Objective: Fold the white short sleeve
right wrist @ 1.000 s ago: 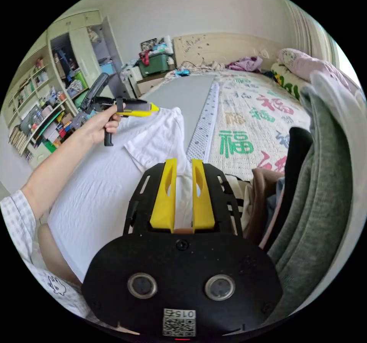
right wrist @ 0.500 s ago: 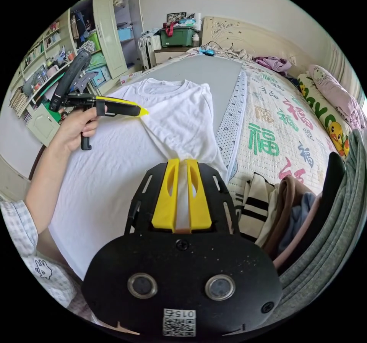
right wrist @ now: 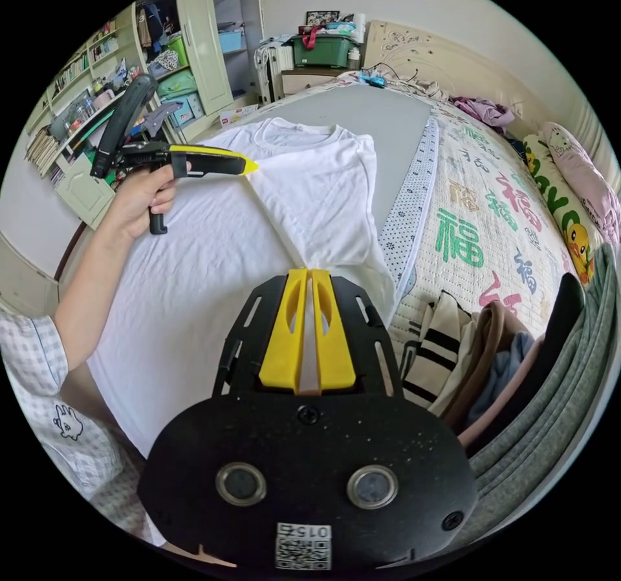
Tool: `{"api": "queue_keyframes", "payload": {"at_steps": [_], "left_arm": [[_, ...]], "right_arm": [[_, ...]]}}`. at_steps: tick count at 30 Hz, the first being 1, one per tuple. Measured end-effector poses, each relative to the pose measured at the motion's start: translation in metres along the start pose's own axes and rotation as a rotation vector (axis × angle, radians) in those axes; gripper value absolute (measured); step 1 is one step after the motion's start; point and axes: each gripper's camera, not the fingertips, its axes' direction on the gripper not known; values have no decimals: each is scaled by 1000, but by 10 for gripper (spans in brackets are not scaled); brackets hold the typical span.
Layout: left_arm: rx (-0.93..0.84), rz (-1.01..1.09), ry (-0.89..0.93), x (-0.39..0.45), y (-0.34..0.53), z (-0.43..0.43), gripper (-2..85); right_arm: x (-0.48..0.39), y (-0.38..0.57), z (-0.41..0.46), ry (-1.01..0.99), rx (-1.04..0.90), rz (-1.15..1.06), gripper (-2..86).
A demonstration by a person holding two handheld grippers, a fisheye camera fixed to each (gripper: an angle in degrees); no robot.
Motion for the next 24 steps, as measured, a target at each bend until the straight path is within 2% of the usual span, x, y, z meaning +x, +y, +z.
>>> {"api": "queue_keyframes", "payload": {"at_steps": [5,8,10,12,15,16,20,24], "left_arm": [[-85,19,-38,9,2,9,16],[-51,39,-84,17,6,1,49],[35,91,-88,27,9,-13,62],[167,262,45,54,17,-31,66],[129,465,358,88,19,-26,66],[113,484,378,95,19,-22,67],[-4,574,263,133,22,8,69],[-40,612,140,154,26,14,64]], "right_arm": [[10,-1,-1,-68,-22,17,14],[29,4,-14,-77,39,83,38],[43,9,-22,-40,102,151,46],[53,14,-27,-1,155,199,41],[54,11,-16,18,116,195,49],[53,10,-13,25,107,192,53],[47,2,7,104,75,216,55],[44,-1,22,155,56,223,51]]}}
